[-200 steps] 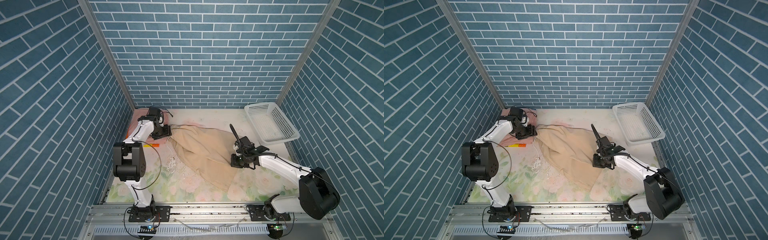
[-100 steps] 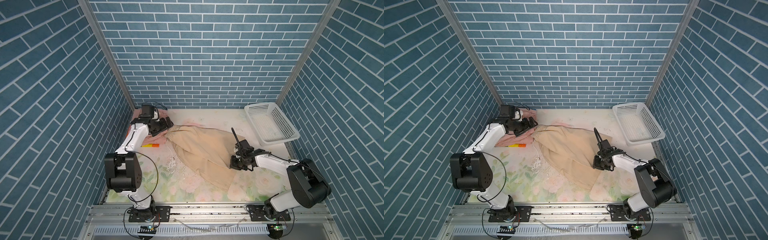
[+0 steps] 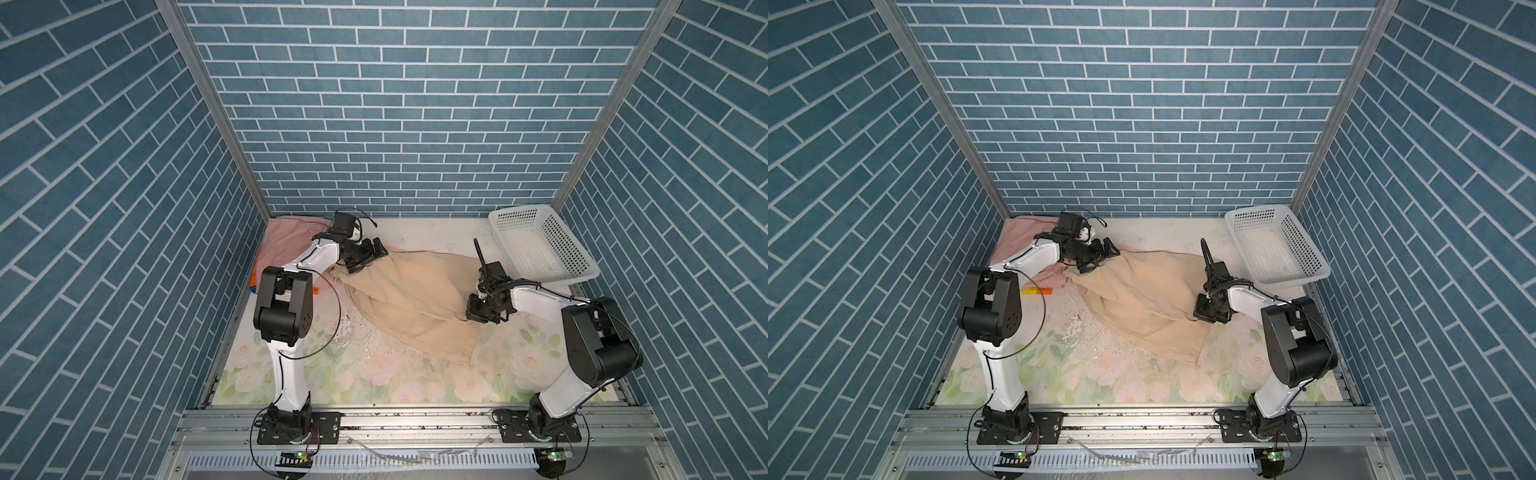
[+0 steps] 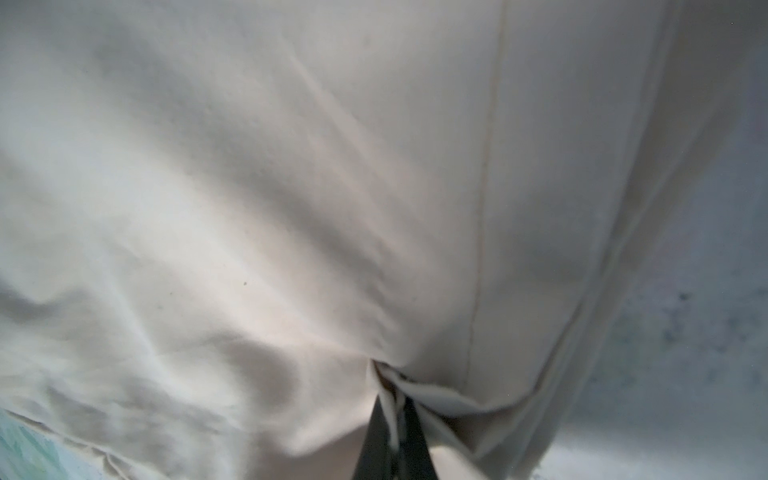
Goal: Fold and stack the shorts
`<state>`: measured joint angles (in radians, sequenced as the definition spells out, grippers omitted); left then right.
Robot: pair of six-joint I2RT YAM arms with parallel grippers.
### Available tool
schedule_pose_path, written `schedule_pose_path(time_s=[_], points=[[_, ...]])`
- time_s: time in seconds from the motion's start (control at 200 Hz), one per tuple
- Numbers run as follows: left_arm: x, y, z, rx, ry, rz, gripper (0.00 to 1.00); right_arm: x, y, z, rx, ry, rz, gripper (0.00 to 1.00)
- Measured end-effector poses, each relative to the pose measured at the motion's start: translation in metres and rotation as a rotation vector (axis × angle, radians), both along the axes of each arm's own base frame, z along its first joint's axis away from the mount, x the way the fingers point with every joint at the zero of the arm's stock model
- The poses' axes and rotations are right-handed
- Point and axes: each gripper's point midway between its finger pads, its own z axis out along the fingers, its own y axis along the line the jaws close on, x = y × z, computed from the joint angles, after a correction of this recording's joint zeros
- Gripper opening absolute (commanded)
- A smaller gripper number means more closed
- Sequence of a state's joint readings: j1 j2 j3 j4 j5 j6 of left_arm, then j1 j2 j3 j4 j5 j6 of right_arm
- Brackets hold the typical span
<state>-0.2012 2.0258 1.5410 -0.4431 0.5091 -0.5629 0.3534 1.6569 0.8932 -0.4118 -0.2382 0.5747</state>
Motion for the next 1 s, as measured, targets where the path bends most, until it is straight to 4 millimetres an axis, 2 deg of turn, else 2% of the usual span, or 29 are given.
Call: schedule_pose_path(time_s=[0.17, 0.285, 0.555, 0.795, 0.92, 1.0], points=[[-0.006, 0.03, -0.024, 0.025, 0.049, 0.052, 1.0, 0.003, -0.004, 0.0, -0.017, 0.01, 0.006, 0.0], [-0.018, 0.043, -0.041, 0.023, 0.087, 0.071, 0.99, 0.021, -0.013, 0.0, -0.033, 0.019, -0.003, 0.0], [-0.049, 0.035, -0.041, -0.017, 0.088, 0.071, 1.0, 0.08, -0.035, 0.002, -0.102, 0.012, -0.006, 0.0], [-0.077, 0.015, -0.041, -0.083, 0.08, 0.077, 1.0, 0.137, -0.049, 0.004, -0.167, -0.004, 0.004, 0.0], [-0.082, 0.011, -0.037, -0.095, 0.086, 0.078, 1.0, 0.154, -0.052, 0.011, -0.184, -0.012, 0.008, 0.0], [-0.078, 0.013, -0.03, -0.085, 0.087, 0.079, 1.0, 0.159, -0.051, 0.026, -0.186, -0.032, 0.017, 0.0]])
